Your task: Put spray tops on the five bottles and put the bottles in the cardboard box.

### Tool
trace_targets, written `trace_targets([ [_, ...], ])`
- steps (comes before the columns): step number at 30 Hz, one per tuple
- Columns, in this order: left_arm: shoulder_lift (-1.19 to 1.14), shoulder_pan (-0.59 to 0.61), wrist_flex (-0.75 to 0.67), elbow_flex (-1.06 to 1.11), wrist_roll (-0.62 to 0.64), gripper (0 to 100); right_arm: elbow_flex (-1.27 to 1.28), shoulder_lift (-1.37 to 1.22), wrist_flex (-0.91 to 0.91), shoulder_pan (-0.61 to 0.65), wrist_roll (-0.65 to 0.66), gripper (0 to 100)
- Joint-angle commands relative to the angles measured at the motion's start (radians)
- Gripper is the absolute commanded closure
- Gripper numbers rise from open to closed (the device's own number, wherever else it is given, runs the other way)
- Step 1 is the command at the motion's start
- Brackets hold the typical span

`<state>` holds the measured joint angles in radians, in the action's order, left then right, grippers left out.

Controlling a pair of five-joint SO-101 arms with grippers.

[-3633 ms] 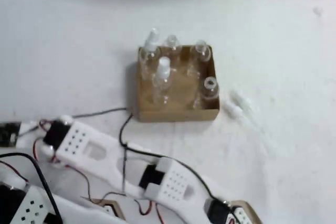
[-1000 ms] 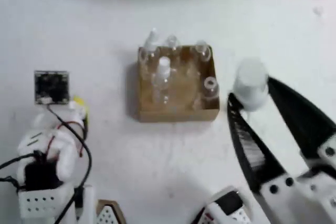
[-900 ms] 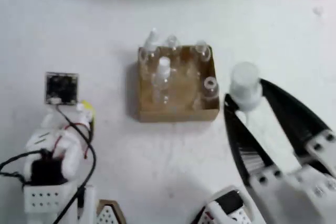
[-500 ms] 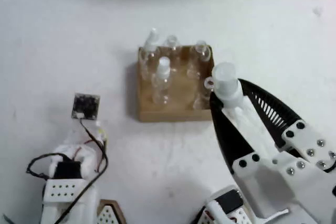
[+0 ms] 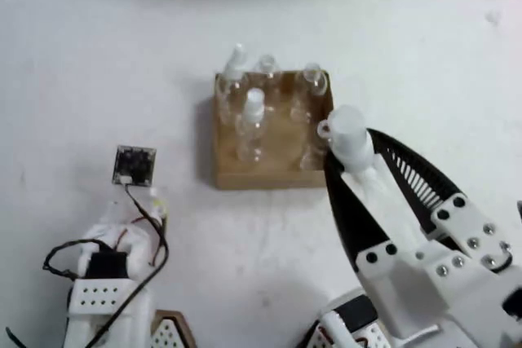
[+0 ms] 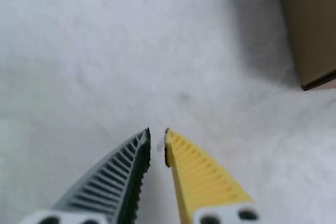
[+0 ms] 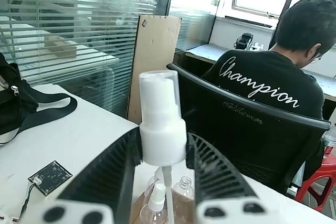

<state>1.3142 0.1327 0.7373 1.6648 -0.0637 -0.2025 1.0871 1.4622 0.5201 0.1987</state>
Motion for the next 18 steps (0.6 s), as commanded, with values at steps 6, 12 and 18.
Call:
trace_targets([
  [6,0.013,-0.012,-0.021,-0.006,0.009,93,0.055,0.005,-0.038,-0.008,-0.006,98.3],
  [12,0.013,-0.012,-0.021,-0.006,0.009,93,0.052,0.005,-0.039,-0.001,-0.009,98.3],
  [18,0.013,-0.01,-0.021,-0.006,0.011,93,0.055,0.005,-0.039,-0.001,-0.009,98.3],
])
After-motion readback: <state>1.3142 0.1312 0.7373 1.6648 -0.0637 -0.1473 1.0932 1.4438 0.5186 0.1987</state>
